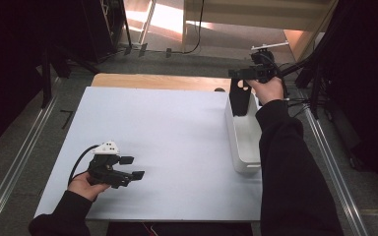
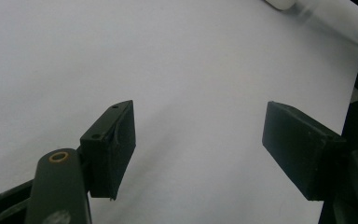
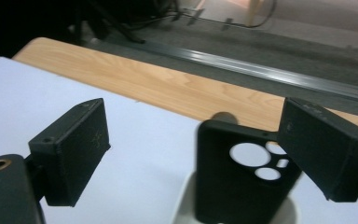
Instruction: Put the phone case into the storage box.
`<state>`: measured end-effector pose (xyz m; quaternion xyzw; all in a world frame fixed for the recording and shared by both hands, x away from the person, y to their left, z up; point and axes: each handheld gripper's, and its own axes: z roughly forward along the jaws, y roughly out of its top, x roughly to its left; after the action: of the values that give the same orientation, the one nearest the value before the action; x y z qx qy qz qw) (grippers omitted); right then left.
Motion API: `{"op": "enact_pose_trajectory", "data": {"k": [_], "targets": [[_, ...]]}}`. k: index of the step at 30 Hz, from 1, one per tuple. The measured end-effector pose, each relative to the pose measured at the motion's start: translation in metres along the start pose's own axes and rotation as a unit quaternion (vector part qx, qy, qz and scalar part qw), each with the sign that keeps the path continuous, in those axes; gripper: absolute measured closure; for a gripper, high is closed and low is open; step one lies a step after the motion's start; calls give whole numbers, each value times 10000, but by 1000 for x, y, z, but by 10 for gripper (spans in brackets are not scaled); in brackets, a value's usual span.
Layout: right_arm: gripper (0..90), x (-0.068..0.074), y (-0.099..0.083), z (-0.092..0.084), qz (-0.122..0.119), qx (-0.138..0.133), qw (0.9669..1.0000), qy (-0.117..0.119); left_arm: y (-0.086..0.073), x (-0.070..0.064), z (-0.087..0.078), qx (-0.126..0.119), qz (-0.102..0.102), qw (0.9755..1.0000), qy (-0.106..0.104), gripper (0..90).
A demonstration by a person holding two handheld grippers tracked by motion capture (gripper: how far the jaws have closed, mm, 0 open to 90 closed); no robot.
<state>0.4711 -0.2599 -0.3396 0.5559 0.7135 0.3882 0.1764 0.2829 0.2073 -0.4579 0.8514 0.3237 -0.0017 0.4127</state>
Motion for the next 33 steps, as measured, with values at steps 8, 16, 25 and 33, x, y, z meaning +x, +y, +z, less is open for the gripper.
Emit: {"op": "enact_pose_trajectory", "data": {"k": [8,16,25,33], "targets": [[129,15,-3,-8,-91,108,9993,353,0,0,0,15,-25,10000,-7,252],[196,31,-11,-12,-200,258,9973,652,0,-1,1,6,-47,10000,-11,252],[208,47,-26,-16,-316,331,9953,852,0,0,1,0,-38,10000,-7,252],[208,58,-39,-20,-508,411,9931,972,0,0,0,-1,-42,10000,-14,252]]}}
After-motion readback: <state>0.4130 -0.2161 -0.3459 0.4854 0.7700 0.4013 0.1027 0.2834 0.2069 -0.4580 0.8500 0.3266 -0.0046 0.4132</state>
